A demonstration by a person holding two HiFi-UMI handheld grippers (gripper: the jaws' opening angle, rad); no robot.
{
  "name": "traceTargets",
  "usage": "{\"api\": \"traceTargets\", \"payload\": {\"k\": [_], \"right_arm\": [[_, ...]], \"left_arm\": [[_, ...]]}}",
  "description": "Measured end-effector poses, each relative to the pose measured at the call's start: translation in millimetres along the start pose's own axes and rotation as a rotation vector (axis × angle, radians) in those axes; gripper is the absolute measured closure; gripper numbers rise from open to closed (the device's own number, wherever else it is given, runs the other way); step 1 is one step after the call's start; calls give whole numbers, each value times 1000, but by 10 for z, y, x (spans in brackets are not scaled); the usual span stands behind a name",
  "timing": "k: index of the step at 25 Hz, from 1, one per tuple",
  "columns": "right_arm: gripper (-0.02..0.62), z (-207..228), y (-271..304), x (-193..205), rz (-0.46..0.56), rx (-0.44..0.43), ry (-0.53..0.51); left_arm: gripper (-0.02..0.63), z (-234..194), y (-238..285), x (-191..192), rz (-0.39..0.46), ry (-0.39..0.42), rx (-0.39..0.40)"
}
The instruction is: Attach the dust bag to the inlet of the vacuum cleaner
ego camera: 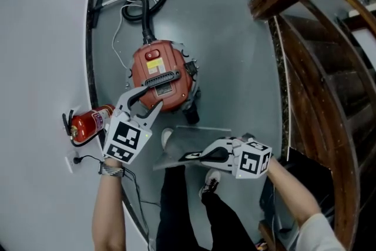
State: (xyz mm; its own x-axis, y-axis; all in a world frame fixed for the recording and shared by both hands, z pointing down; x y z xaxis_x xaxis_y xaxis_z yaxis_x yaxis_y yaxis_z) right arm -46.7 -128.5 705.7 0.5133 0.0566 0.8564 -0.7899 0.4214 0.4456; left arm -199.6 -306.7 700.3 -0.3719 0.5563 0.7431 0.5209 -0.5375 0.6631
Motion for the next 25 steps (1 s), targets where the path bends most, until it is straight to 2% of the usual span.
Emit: {"api": "traceTargets", "payload": {"k": [6, 15, 25], "right_arm": [[565, 21, 24, 129, -15, -8, -55], [565, 97, 106, 469, -8, 22, -91], [565, 290, 280, 751, 18, 27, -78]], "left_arm": [[391, -58, 314, 221, -86, 114, 40], [368, -80, 543, 502, -122, 207, 24], [360, -293, 756, 592, -220, 291, 26]]}}
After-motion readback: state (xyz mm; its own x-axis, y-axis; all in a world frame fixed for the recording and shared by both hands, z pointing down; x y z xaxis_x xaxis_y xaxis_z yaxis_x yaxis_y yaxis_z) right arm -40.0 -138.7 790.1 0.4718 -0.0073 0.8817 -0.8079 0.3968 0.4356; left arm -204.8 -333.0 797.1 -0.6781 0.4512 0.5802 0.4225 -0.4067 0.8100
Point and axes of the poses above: the fingertips, and each gripper's own axes: y forward along the fingers, z to its right, x out of its underside, the point moved 2 cm from there along -y, backward along the fingers, and after that the axes turned 5 degrees about -y, right-handed, at the moved point
